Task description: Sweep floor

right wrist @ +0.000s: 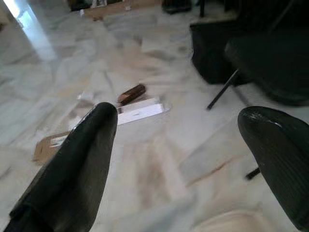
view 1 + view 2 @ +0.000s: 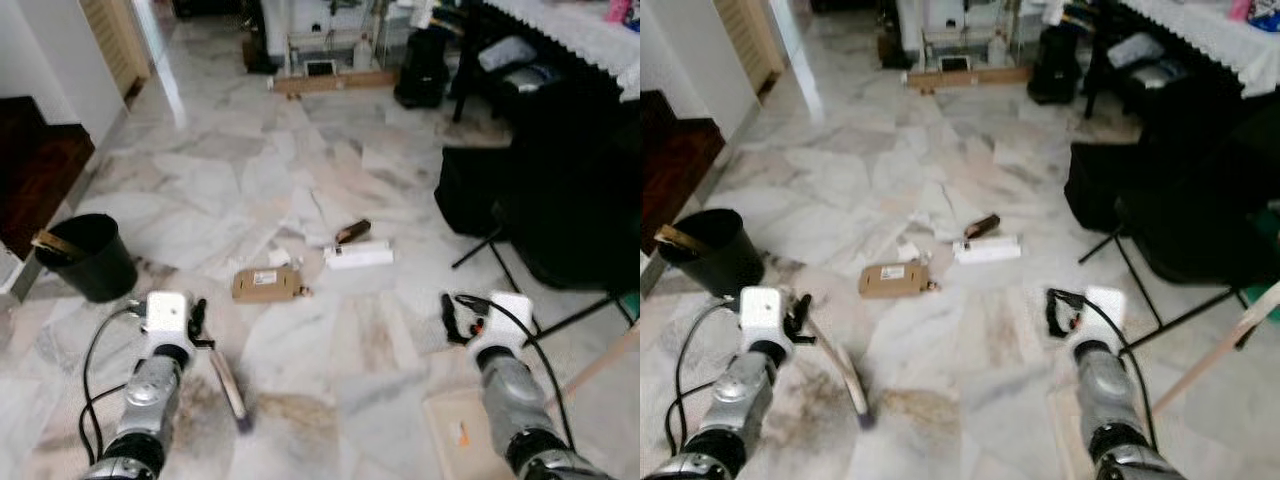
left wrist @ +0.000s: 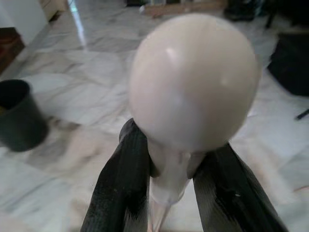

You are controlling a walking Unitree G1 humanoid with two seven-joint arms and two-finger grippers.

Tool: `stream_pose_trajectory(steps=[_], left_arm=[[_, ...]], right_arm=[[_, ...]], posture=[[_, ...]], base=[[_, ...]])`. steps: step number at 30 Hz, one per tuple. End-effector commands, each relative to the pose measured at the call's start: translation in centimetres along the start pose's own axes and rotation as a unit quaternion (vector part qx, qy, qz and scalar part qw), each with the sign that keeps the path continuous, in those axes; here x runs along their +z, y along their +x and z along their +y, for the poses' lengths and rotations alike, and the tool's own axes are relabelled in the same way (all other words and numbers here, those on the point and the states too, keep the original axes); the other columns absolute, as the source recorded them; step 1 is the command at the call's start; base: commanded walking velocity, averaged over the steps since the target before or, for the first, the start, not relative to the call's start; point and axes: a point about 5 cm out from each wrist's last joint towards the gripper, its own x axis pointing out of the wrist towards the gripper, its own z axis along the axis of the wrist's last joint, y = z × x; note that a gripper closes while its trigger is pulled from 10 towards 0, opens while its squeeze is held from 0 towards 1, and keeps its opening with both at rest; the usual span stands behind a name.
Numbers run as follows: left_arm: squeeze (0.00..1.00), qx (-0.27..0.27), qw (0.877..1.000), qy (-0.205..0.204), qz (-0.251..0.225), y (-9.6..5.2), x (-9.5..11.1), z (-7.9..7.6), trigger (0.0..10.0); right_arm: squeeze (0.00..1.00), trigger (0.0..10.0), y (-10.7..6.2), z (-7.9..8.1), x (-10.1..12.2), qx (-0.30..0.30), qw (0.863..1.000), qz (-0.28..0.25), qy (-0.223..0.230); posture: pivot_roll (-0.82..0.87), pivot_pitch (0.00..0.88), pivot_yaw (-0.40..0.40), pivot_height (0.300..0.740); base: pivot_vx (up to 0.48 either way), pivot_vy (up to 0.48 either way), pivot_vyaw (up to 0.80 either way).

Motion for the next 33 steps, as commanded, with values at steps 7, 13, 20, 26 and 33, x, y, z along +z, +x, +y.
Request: stream_pose_trajectory(steps=[7, 13, 20, 26, 33], left_arm=[[0.0, 0.005, 1.0, 0.002, 0.003, 0.05, 0.04, 0.29, 10.0], [0.0, 0.009, 1.0, -0.004, 0.003, 0.13, 0.08, 0.29, 10.0], [0.0, 0.007, 1.0, -0.003, 0.006, 0.15, 0.02, 0.19, 10.0], [0.0, 0.006, 1.0, -0.007, 0.004, 0.11, -0.02, 0.05, 10.0], [0.0, 0.012, 1.0, -0.008, 0.005, -0.36, -0.44, 0.35, 10.0]], right_arm=[[0.0, 10.0, 0.12, 0.66, 0.03, 0.006, 1.0, -0.001, 0.005], [0.0, 10.0, 0.14, 0.61, 0.11, 0.006, 1.0, -0.003, 0.003], [0.0, 10.0, 0.12, 0.7, 0.33, 0.019, 1.0, -0.012, -0.015], [0.0, 10.0, 0.03, 0.6, 0.15, 0.02, 1.0, -0.008, -0.014], [0.0, 10.0, 0.16, 0.59, 0.34, 0.019, 1.0, -0.009, -0.004]], posture=[[-0.03, 0.035, 0.031, 0.74], [-0.03, 0.035, 0.031, 0.74], [-0.04, 0.036, 0.032, 0.74], [-0.03, 0.042, 0.021, 0.74], [-0.03, 0.046, 0.01, 0.74]], base=[[0.0, -0.48, 0.0], [0.0, -0.189, 0.0], [0.0, 0.0, 0.23], [0.0, 0.0, 0.57], [0.0, 0.0, 0.0]])
